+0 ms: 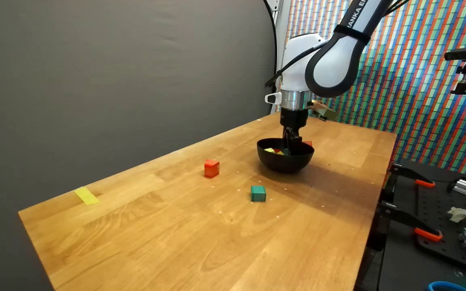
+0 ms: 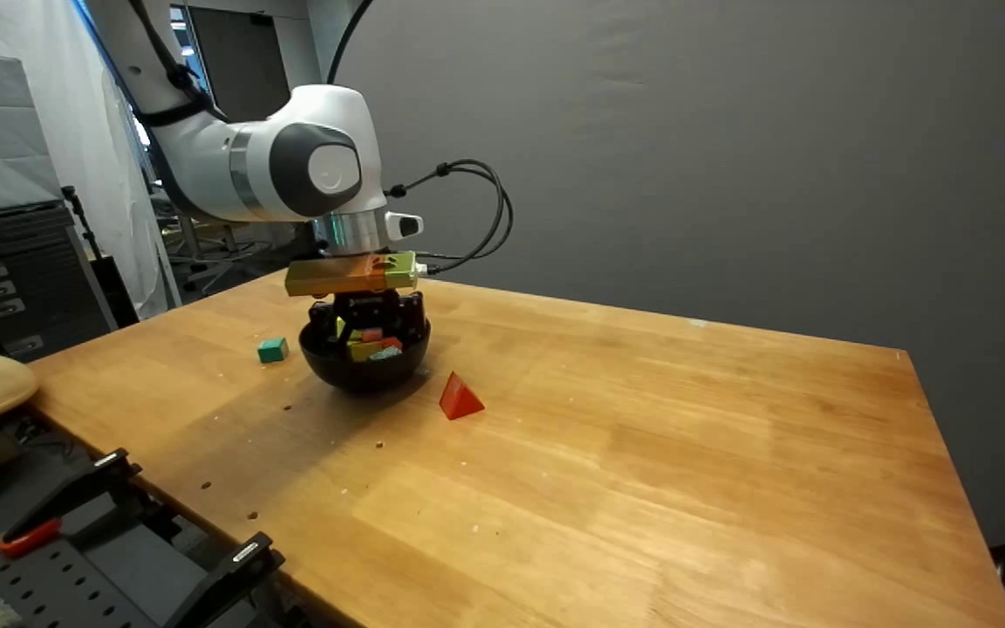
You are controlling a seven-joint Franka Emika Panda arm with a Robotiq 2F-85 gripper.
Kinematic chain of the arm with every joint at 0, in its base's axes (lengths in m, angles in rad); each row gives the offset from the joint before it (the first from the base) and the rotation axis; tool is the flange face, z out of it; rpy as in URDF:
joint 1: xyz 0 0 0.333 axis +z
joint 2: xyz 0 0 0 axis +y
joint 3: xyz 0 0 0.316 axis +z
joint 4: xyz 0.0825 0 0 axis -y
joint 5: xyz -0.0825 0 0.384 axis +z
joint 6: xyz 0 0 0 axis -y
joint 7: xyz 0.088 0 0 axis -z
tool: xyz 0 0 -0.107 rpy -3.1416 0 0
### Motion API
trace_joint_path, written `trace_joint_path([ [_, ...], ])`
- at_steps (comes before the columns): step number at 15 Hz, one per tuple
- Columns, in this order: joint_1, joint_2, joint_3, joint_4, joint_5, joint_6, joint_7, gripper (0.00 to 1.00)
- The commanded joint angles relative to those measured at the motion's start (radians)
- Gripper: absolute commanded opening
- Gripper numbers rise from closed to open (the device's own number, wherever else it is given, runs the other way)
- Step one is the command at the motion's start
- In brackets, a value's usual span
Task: Remove all the objects in the black bowl and put them on the table
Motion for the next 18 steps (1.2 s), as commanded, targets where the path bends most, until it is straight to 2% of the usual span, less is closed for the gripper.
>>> trace_joint_path([
  [1,-0.011,-0.041,0.010,-0.022,-0.010,0.005,-0.002,0.50],
  [4,0.020,-0.113,-0.011,-0.058,-0.039,-0.006,0.037,0.28],
  [5,0.026,-0.135,-0.012,-0.062,-0.041,-0.016,0.047,0.24],
  [9,0.063,-0.207,-0.014,-0.020,-0.035,-0.059,0.133,0.24],
  [11,0.089,-0.238,-0.039,0.017,-0.076,-0.059,0.202,0.24],
  [13,0.115,-0.250,-0.087,0.067,-0.173,-0.065,0.316,0.24],
  [15,0.125,-0.228,-0.141,0.134,-0.283,-0.091,0.462,0.24],
  [18,0.110,-0.137,-0.185,0.255,-0.319,-0.141,0.592,0.24],
])
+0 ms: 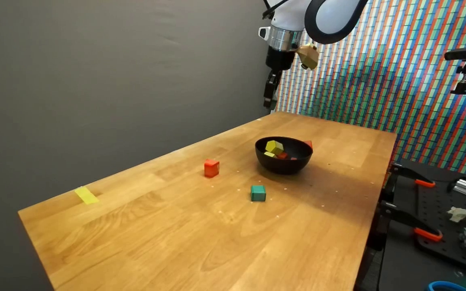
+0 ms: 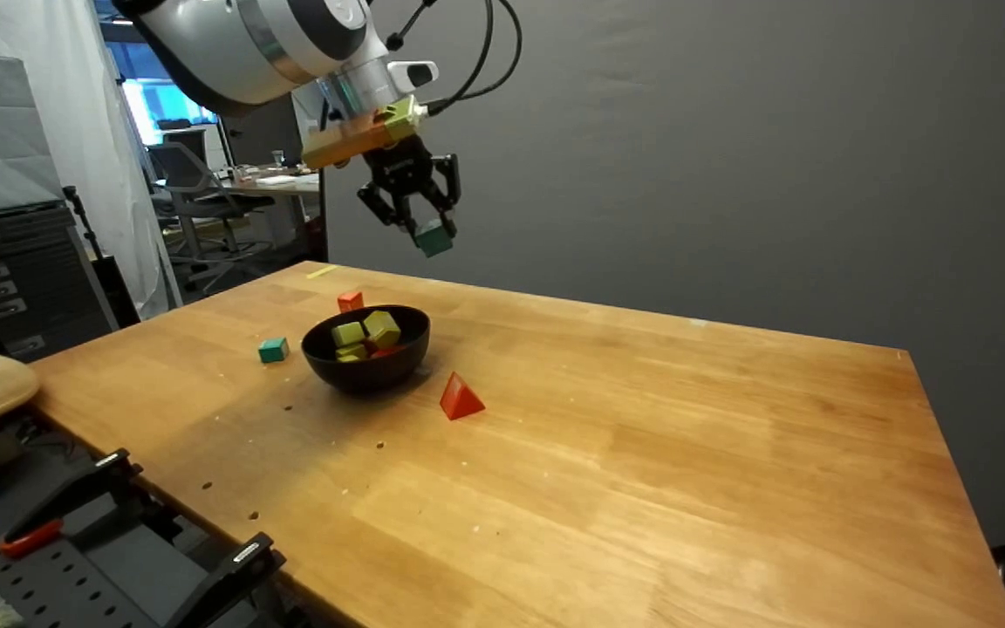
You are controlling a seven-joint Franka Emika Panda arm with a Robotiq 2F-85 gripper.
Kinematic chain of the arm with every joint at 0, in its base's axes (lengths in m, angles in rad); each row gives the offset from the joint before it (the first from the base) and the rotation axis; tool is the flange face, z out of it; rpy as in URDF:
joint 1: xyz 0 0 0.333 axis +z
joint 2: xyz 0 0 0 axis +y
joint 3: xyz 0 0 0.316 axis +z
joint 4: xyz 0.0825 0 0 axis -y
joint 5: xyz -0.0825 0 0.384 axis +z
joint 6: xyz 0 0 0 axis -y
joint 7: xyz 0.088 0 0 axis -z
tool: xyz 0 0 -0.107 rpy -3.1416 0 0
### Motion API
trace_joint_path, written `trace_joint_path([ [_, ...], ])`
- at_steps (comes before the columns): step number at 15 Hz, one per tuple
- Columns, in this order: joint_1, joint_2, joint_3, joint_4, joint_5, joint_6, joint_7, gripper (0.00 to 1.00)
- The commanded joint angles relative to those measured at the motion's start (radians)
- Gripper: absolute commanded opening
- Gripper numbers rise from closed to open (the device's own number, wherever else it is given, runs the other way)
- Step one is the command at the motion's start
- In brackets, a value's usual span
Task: Remove all the objects in the black bowl and put them on the table
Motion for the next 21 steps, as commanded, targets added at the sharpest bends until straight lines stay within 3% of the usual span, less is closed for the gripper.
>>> trace_joint_path([
  [1,-0.001,0.124,-0.054,0.169,-0.023,-0.079,0.130,0.24],
  [10,-0.050,0.484,-0.065,0.611,0.141,-0.313,0.066,0.24],
  [11,-0.053,0.510,-0.062,0.649,0.158,-0.335,0.059,0.55],
  [12,-0.054,0.533,-0.059,0.683,0.172,-0.357,0.053,0.75],
  [15,-0.049,0.573,-0.061,0.751,0.191,-0.405,0.054,0.97],
  [17,-0.040,0.573,-0.069,0.761,0.198,-0.432,0.082,1.00],
  [20,-0.002,0.493,-0.096,0.659,0.161,-0.453,0.142,1.00],
  [21,-0.027,0.548,-0.079,0.706,0.174,-0.420,0.102,1.00],
])
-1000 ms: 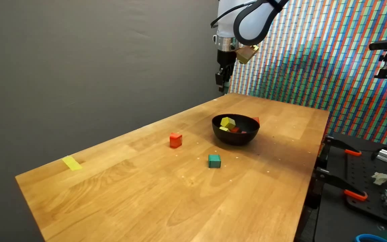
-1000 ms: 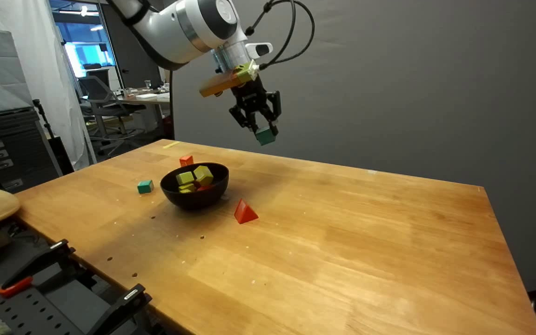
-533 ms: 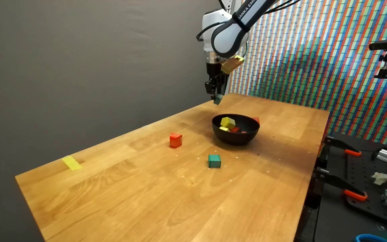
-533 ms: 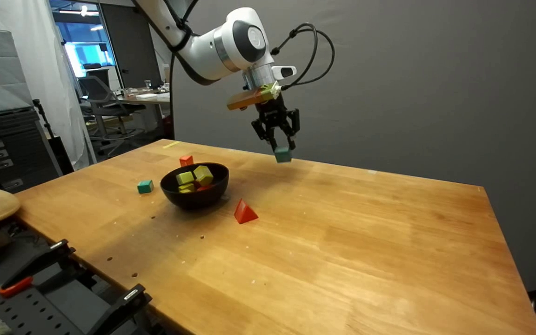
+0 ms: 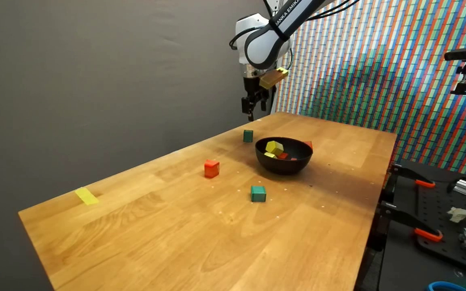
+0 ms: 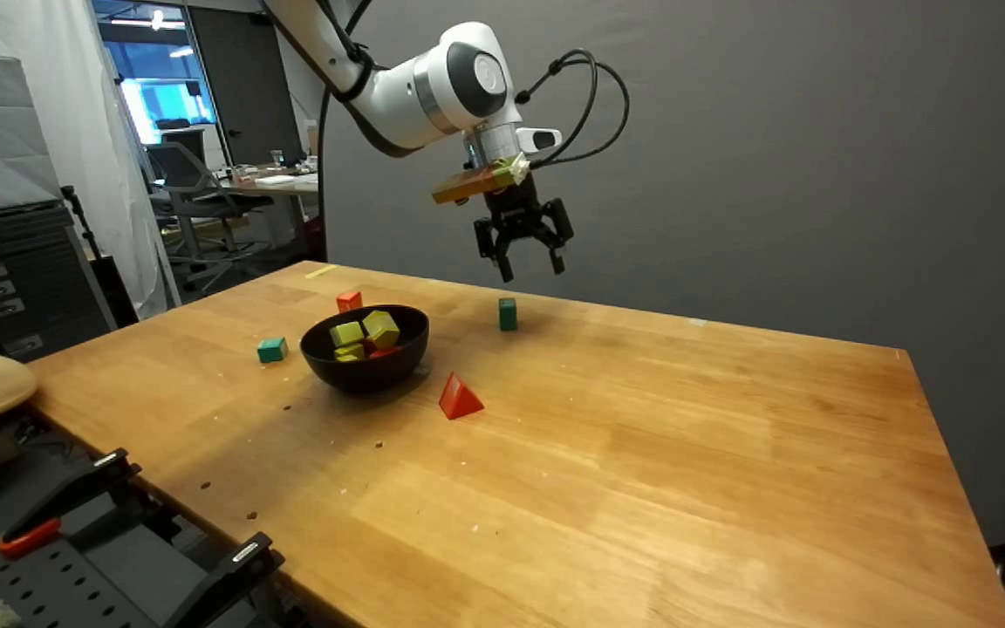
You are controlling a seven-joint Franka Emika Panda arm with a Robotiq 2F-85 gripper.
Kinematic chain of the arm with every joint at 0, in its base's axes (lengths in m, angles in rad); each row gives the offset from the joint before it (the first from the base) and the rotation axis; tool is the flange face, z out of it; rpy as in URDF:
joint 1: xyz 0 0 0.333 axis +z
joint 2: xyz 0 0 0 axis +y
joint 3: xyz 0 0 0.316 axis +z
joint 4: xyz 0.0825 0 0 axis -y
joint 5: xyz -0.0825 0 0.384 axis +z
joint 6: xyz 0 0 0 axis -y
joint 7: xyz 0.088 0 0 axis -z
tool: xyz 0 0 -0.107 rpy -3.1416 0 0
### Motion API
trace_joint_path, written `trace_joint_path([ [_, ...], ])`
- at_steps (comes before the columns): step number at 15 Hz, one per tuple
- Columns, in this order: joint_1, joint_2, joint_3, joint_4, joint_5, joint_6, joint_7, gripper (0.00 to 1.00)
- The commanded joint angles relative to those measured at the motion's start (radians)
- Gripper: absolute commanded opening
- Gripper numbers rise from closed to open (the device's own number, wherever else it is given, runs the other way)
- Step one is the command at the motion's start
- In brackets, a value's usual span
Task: Remove all the objects in the black bowl and put them on the table
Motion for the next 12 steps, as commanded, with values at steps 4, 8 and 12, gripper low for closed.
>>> trace_joint_path([
  [4,0.020,-0.051,0.002,-0.048,0.008,0.015,0.025,1.00],
  [8,0.048,-0.166,0.016,-0.162,-0.016,0.051,0.007,1.00],
  [12,0.029,-0.269,0.062,-0.263,-0.002,0.070,-0.110,1.00],
])
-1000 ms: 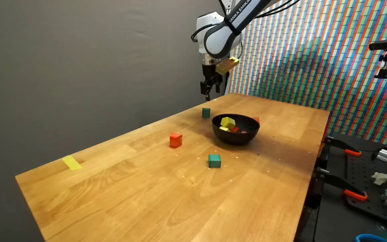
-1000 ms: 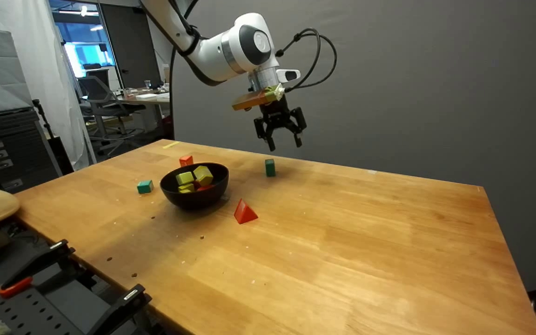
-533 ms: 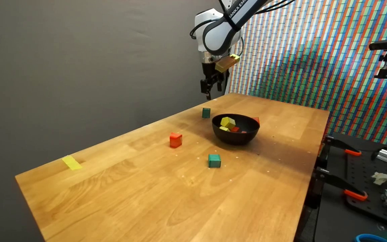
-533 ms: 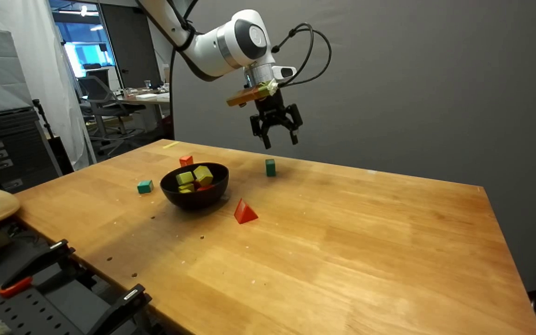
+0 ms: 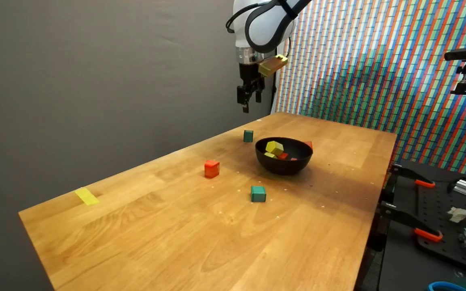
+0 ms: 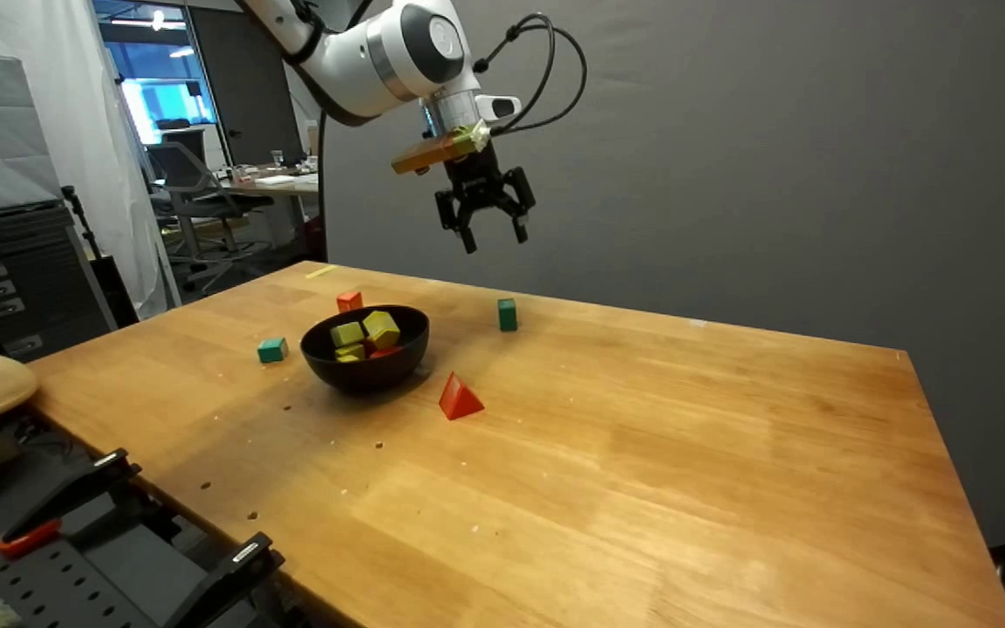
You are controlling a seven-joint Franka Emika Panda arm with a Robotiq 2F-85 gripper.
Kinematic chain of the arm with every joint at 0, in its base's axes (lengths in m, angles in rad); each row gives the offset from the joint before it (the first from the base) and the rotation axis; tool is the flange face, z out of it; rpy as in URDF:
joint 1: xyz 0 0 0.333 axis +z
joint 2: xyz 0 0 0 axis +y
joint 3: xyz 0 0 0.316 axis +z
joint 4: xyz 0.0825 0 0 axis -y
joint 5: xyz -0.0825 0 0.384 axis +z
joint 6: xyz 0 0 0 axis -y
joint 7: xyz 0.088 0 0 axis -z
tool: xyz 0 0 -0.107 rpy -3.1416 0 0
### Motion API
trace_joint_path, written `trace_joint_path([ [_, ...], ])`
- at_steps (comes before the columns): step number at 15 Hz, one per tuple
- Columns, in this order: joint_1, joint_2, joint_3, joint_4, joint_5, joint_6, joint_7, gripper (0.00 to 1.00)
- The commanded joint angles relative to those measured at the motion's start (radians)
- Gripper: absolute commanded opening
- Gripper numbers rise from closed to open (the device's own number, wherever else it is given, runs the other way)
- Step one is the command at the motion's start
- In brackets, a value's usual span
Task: Remove all the objects in the black bowl and put them on the table
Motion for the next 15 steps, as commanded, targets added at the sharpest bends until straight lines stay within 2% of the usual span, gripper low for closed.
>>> trace_joint_path([
  [1,-0.045,-0.109,0.055,-0.121,0.041,0.013,-0.142,1.00],
  [3,-0.089,-0.108,0.100,-0.145,0.111,-0.005,-0.271,1.00],
  [7,-0.150,-0.104,0.154,-0.197,0.165,-0.016,-0.513,1.00],
  [8,-0.148,-0.096,0.146,-0.191,0.145,-0.002,-0.525,1.00],
  [9,-0.122,-0.079,0.127,-0.175,0.131,-0.009,-0.447,1.00],
  [11,-0.132,-0.078,0.130,-0.180,0.131,-0.009,-0.486,1.00],
  [13,-0.158,-0.095,0.171,-0.189,0.187,-0.060,-0.571,1.00],
  [15,-0.170,-0.138,0.201,-0.254,0.243,-0.045,-0.608,1.00],
])
